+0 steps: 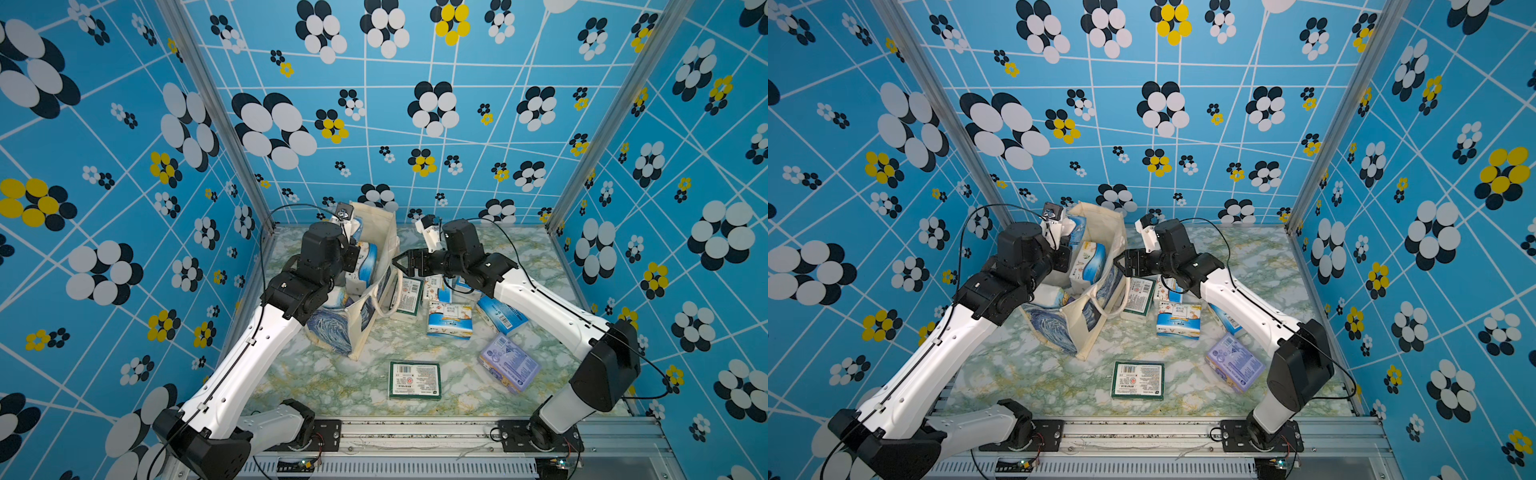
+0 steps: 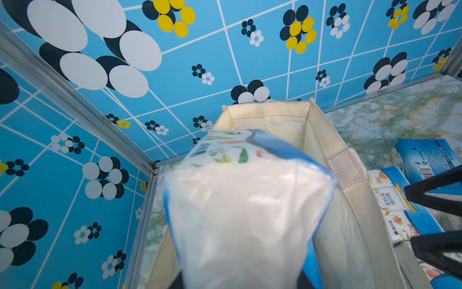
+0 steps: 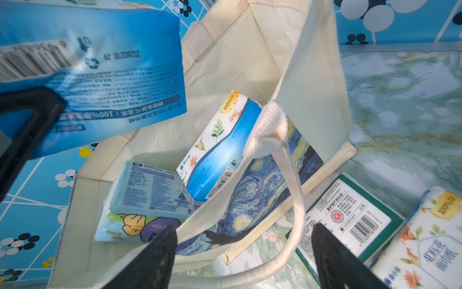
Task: Put tissues into the canvas bag
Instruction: Place the pack of facial tissues in the canvas bag.
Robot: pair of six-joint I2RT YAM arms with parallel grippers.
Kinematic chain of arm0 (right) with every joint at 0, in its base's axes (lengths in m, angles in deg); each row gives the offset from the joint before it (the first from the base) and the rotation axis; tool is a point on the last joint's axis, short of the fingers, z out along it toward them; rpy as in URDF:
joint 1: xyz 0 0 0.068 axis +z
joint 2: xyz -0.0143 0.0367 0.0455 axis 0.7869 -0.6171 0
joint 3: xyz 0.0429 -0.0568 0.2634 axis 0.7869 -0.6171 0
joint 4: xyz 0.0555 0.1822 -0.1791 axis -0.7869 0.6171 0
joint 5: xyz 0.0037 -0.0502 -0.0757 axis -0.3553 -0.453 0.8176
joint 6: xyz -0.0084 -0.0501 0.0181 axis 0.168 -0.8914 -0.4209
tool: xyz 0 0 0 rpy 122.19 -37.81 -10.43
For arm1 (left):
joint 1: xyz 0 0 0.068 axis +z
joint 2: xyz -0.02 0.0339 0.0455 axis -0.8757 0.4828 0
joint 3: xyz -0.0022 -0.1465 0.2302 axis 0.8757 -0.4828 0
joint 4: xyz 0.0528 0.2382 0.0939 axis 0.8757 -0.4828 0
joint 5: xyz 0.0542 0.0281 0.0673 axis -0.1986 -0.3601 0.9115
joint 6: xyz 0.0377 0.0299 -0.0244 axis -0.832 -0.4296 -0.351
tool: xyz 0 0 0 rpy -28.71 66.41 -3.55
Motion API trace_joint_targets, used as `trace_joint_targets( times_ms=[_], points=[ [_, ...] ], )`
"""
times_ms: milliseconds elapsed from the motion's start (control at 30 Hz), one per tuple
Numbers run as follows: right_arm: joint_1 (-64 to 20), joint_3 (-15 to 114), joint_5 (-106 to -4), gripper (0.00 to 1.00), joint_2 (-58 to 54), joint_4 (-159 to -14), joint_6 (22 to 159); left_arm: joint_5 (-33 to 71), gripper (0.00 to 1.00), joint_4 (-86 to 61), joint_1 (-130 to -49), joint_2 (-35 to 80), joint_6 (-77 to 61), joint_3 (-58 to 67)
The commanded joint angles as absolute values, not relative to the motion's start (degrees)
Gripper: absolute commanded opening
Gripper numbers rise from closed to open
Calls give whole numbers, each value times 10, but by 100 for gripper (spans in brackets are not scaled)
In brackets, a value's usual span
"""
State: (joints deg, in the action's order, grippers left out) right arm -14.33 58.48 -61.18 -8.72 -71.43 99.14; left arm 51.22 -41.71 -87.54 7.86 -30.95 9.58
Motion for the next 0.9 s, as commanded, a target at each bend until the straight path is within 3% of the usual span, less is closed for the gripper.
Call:
trace_joint_targets(
  times_ms=[0,600,867],
  points=[
    [-136,611,-607,86,-102,-737,1011,518,27,-377,-862,71,-320,82],
    [-113,685,-574,72,-162,-711,1003,448,27,-267,-820,111,-311,-5],
    [-109,694,-555,66,-170,-686,985,492,27,-235,-807,141,-321,-43]
  ],
)
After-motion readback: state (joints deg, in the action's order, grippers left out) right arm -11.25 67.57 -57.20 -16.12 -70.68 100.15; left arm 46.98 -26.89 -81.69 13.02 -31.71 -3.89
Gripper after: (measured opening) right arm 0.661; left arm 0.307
